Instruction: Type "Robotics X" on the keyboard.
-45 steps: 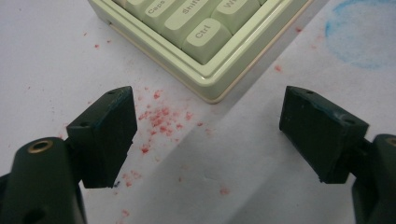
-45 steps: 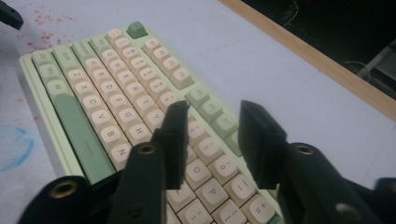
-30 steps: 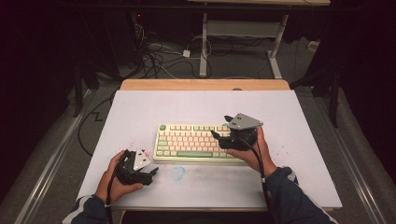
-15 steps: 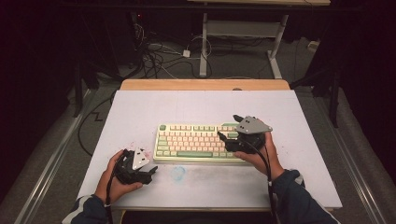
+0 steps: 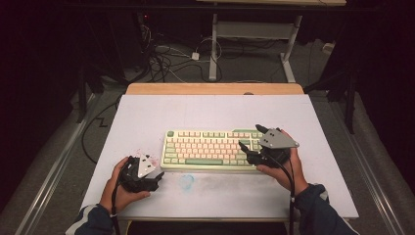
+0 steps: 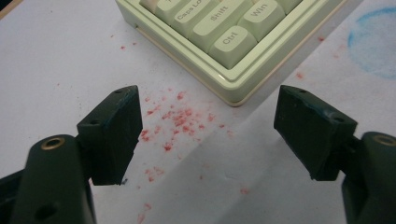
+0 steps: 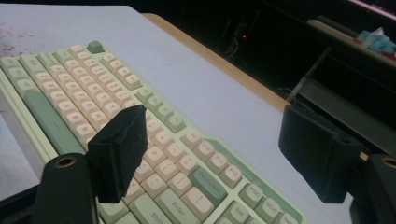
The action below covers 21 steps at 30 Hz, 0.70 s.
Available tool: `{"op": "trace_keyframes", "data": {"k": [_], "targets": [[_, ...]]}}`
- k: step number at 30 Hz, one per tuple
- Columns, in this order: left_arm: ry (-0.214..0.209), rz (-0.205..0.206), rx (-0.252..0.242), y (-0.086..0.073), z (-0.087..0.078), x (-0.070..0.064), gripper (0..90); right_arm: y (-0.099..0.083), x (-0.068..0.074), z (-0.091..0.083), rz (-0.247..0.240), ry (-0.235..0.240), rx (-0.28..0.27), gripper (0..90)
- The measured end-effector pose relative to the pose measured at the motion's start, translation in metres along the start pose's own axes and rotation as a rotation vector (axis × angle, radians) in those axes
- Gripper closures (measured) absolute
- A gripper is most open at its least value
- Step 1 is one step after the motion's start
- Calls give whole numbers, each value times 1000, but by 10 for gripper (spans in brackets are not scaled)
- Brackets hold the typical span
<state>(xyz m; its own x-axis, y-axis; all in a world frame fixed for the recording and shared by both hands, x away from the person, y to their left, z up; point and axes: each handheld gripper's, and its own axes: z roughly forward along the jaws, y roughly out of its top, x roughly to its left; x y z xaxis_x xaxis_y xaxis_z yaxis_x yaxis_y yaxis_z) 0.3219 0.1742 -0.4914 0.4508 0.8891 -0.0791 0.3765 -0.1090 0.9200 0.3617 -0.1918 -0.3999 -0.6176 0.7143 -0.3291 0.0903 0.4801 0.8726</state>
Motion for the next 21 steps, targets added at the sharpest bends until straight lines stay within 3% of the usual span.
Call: {"op": "trace_keyframes", "data": {"k": [6,13,21], "targets": [[5,-1,-10,1,0,0,249,-9,1,-11,-20,-23,-11,256],[2,-43,-34,5,-2,1,287,-23,5,-22,-26,-38,4,257],[-8,-31,-22,6,-4,0,374,-44,8,-34,-4,-44,35,257]]}}
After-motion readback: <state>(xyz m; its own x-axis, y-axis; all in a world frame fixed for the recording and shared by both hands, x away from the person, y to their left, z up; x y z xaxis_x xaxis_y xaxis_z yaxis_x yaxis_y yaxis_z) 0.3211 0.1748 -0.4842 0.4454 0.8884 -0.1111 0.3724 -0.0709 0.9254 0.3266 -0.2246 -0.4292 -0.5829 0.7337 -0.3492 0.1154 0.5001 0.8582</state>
